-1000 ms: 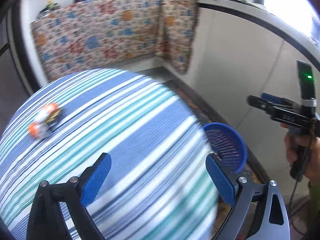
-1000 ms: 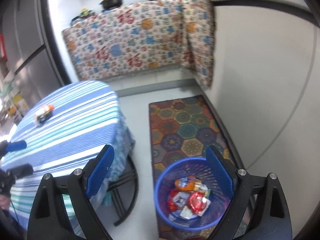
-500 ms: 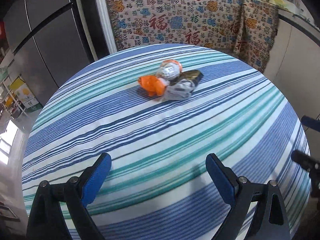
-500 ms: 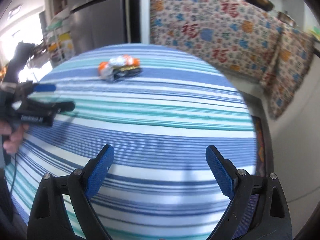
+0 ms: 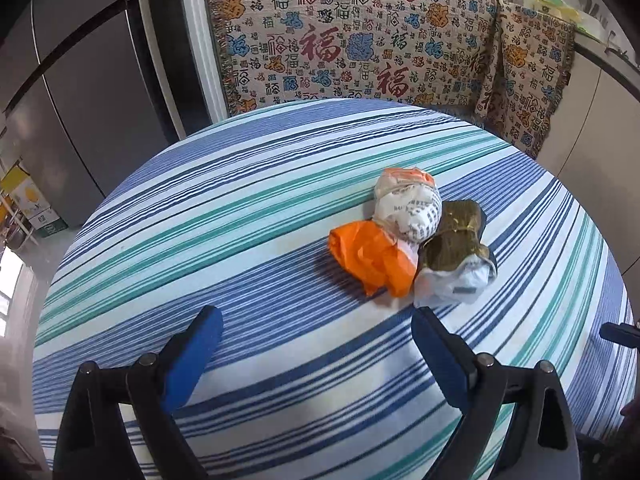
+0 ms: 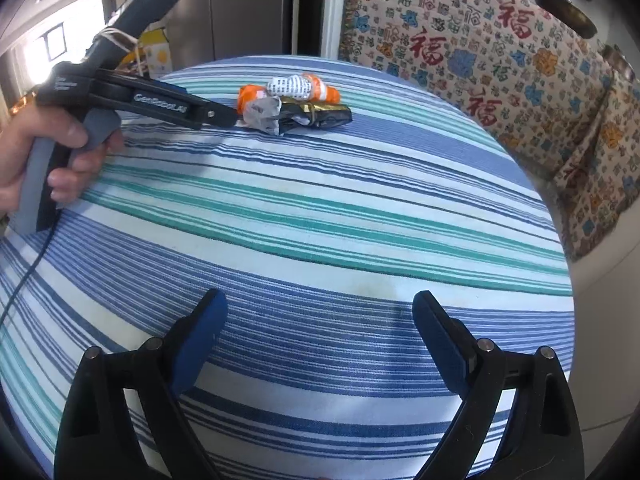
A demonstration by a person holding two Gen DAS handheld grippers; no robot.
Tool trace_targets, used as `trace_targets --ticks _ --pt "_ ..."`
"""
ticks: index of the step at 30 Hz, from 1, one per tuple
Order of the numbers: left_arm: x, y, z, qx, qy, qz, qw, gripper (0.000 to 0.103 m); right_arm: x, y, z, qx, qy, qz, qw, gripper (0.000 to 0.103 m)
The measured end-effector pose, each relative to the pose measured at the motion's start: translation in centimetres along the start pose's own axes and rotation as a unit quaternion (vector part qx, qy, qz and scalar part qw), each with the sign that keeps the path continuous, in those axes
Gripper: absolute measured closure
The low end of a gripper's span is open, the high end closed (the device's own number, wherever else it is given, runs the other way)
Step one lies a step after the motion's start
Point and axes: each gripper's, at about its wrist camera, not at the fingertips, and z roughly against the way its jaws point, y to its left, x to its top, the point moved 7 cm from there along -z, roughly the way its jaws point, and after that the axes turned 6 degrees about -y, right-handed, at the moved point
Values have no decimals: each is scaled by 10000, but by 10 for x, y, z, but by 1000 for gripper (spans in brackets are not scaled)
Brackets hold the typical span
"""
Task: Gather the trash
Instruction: 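Swing both tools back over the table toward the remaining trash, then grasp the orange-white wrapped bundle with left gripper while right gripper grasps the gold foil wrapper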
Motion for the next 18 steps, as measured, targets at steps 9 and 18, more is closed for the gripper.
trace_targets --ticks 9,18 --pt "15 -44 -20 -363 71 -475 9982 6 0 -4 -1 72 32 -68 9999 7" --pt "44 2 16 -928 -415 35 9948 6 -5 -7 1 145 52 -226 9996 5"
